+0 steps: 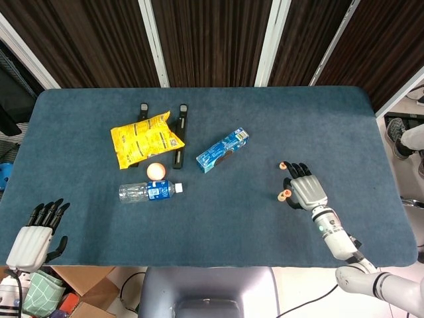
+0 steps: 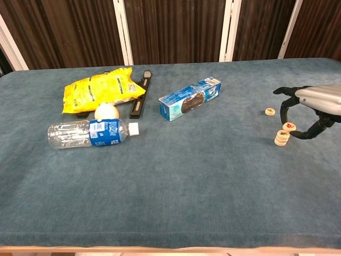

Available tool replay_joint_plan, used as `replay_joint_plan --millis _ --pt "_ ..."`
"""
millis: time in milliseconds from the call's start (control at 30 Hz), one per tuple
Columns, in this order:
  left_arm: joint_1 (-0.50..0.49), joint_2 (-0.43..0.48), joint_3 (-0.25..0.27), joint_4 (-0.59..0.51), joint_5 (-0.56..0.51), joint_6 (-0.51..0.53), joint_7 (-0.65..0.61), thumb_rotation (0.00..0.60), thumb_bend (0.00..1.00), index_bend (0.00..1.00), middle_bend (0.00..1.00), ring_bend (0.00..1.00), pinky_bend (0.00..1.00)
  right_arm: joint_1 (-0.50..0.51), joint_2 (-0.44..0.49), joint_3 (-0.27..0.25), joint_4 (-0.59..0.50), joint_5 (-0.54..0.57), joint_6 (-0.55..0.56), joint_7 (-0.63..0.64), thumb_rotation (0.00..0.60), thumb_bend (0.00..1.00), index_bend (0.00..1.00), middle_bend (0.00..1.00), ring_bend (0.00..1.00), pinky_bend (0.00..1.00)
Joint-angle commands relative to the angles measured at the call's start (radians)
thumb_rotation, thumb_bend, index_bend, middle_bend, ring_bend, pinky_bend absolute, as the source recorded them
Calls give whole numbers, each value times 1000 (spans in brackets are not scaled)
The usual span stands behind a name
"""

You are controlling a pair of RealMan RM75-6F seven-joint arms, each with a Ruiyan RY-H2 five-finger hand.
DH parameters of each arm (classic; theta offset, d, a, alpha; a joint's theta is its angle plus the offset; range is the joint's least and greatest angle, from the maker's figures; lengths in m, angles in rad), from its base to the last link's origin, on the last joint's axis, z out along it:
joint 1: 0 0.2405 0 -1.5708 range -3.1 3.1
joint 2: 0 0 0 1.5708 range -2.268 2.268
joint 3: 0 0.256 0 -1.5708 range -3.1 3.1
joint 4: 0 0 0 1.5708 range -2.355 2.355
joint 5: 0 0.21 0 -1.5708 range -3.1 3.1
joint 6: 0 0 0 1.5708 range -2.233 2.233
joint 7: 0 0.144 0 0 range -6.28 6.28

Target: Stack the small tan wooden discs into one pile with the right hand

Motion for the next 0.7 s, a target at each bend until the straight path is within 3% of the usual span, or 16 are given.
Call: replay_joint_plan --millis 33,700 --pt "0 0 0 -1 2 1 1 600 489 0 0 0 28 0 -3 1 4 -2 -3 1 600 487 654 24 0 8" --pt "0 1 1 -2 1 0 -1 600 489 0 0 0 29 4 -14 11 4 -4 -29 -3 600 487 584 24 0 10"
